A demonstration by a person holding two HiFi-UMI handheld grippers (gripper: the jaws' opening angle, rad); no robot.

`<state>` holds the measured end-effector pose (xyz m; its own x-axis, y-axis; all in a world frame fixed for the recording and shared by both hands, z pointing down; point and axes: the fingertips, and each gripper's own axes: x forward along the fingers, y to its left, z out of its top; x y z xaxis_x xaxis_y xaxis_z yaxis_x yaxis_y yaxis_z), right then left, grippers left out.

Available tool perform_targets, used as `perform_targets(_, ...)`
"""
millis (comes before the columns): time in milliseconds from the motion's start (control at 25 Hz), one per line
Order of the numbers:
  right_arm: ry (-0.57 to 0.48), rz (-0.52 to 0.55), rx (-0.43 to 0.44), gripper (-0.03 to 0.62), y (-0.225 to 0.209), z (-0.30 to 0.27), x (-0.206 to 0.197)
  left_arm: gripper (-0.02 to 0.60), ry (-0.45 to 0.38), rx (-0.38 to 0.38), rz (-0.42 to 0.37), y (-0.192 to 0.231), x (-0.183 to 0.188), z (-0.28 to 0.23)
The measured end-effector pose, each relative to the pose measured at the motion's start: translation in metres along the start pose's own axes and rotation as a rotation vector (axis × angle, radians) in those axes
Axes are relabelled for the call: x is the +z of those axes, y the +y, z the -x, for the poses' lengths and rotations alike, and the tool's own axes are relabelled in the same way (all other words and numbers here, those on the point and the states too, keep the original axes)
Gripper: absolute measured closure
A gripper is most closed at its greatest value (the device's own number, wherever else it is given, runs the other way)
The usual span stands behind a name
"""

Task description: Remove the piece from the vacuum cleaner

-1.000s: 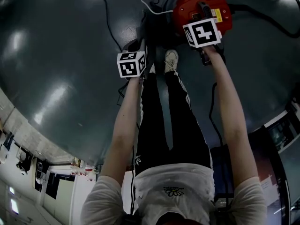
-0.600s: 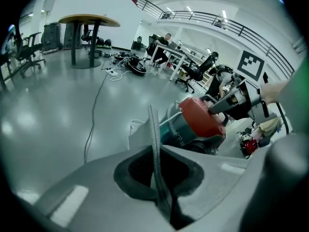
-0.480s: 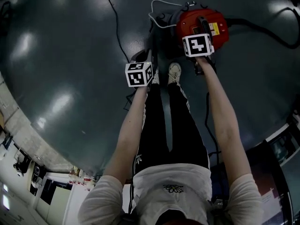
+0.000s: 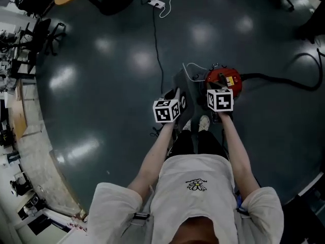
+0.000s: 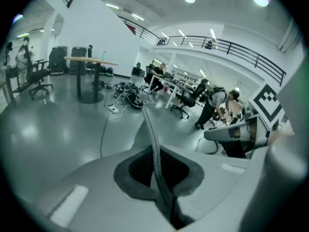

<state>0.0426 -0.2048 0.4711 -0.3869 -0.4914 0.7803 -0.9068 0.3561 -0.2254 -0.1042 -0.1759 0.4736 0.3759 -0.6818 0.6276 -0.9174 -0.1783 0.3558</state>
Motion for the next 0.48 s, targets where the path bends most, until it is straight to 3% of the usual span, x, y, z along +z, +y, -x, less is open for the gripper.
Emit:
perform_targets(160, -0.18, 0.029, 0.031, 0.572, 0.031, 0.087, 0.055, 0.567, -0.203, -0.012, 0.016, -0.021, 0.066, 0.073)
perform_targets(360, -0.427, 0.119, 0.104, 0.574, 0.073, 0.158, 0.137, 0.567, -0.47, -0.038, -0.131, -0.052, 0.156, 0.151)
perform_targets(480, -0.542, 0.194, 0.154, 0.574, 0.1, 0.192, 0.173, 0.567, -0.602, -0.029, -0.157, -0.059, 0.189, 0.191)
